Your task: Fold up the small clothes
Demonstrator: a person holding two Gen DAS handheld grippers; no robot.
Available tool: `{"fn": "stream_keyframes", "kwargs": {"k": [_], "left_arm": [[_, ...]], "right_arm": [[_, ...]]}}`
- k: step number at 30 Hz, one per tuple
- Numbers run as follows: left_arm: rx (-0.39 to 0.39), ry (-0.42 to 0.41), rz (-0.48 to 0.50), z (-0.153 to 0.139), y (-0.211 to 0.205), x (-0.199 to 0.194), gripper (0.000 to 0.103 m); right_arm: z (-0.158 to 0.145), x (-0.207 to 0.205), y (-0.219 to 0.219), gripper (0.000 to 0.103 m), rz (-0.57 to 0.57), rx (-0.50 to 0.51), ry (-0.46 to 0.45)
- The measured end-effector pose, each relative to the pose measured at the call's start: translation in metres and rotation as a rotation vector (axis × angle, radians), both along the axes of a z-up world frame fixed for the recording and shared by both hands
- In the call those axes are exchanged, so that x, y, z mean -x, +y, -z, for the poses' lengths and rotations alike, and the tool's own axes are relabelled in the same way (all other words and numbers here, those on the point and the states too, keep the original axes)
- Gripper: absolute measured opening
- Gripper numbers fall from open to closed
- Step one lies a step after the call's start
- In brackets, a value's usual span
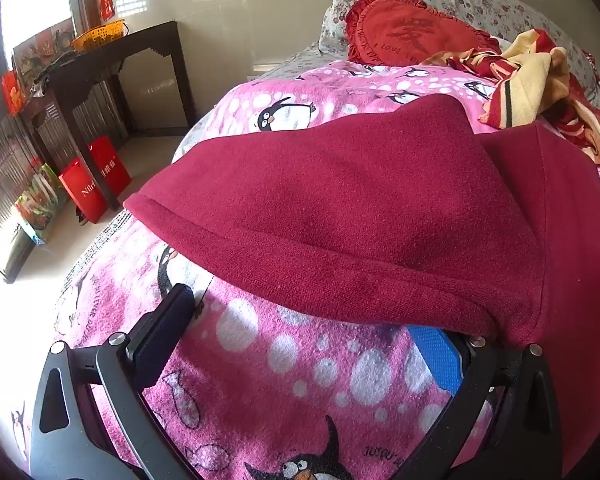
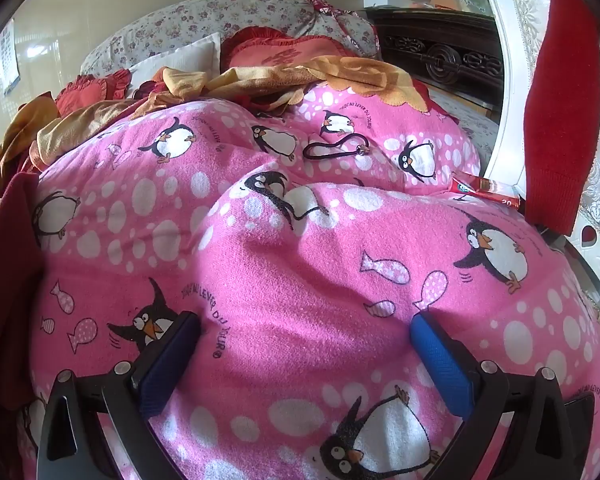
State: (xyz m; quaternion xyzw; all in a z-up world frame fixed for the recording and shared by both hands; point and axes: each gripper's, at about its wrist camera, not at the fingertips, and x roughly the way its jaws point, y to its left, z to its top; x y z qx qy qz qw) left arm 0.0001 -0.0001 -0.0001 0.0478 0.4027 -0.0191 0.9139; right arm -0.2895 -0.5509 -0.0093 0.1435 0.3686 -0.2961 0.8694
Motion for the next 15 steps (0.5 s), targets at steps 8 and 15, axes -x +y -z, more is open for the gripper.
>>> {"fn": "stream_keyframes", "kwargs": {"k": [8,15], "left_arm": [[-0.017,0.059,0.014,-0.004,-0.002,0.000,0.103],[-0.075,0.116,0.117,-0.027,-0.013,0.030,0.103]], "right_arm": [[0.001,0.000,-0.001,0.103,0.000,0.000,0.000],[0.002,0.000,-0.002,0.103,0.000,0.000,-0.001]]}}
